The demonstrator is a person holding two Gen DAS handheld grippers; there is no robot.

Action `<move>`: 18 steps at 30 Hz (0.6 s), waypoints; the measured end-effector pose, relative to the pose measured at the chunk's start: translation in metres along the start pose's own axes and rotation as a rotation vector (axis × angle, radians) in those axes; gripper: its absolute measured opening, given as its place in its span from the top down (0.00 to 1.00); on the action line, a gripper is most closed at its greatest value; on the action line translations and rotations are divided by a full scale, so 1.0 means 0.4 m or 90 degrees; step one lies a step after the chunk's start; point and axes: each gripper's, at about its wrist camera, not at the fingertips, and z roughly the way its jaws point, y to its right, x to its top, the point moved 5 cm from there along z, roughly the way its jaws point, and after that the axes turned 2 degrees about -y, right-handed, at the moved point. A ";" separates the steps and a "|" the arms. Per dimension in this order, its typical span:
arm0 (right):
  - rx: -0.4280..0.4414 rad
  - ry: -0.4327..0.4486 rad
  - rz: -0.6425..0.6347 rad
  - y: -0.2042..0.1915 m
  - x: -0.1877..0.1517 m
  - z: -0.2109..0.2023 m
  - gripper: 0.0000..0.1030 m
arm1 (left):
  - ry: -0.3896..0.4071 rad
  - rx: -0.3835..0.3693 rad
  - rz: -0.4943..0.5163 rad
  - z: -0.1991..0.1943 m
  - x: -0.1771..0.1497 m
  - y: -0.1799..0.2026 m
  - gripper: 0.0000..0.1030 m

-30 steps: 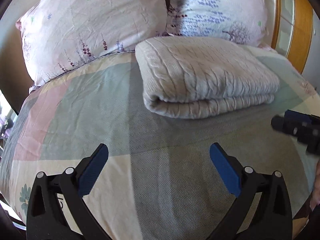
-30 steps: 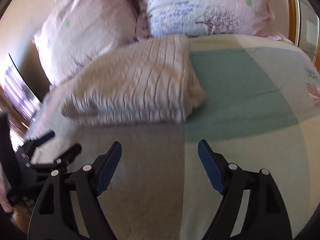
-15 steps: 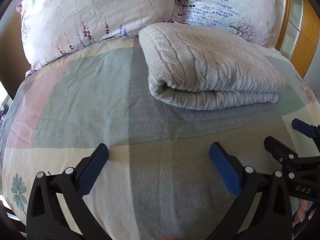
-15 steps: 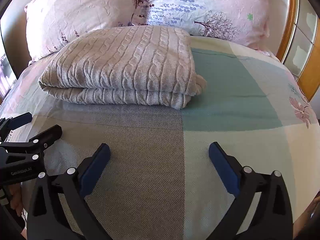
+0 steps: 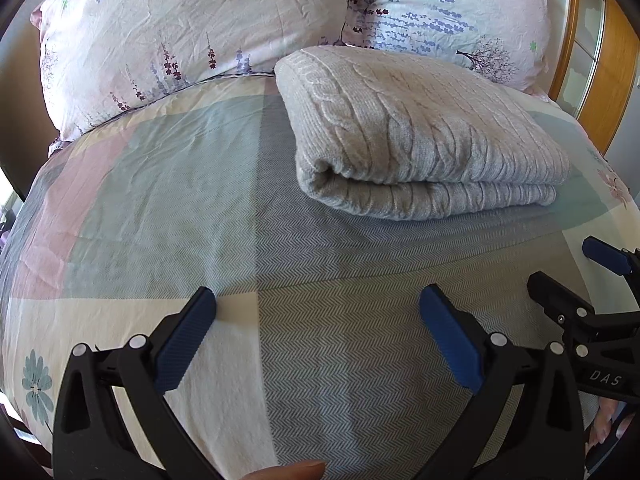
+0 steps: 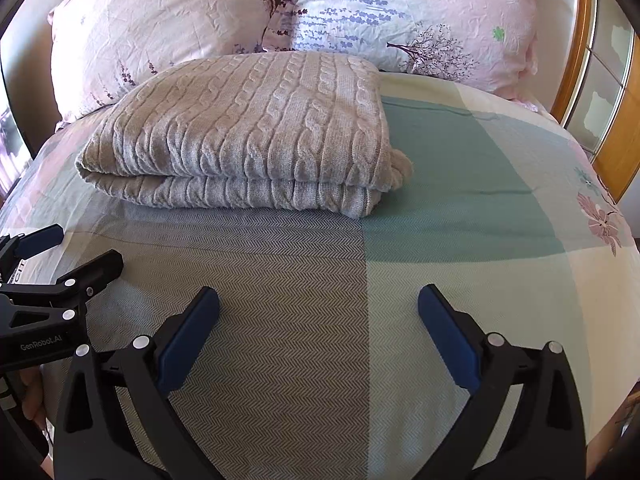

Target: Fold small clothes

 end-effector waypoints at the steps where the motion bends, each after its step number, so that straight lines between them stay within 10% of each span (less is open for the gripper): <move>1: 0.000 0.000 0.000 0.000 0.000 0.000 0.02 | 0.000 0.000 0.000 0.000 0.000 0.000 0.02; 18: -0.001 -0.003 0.000 -0.001 0.000 0.003 0.01 | 0.000 0.000 0.000 0.000 0.000 0.001 0.02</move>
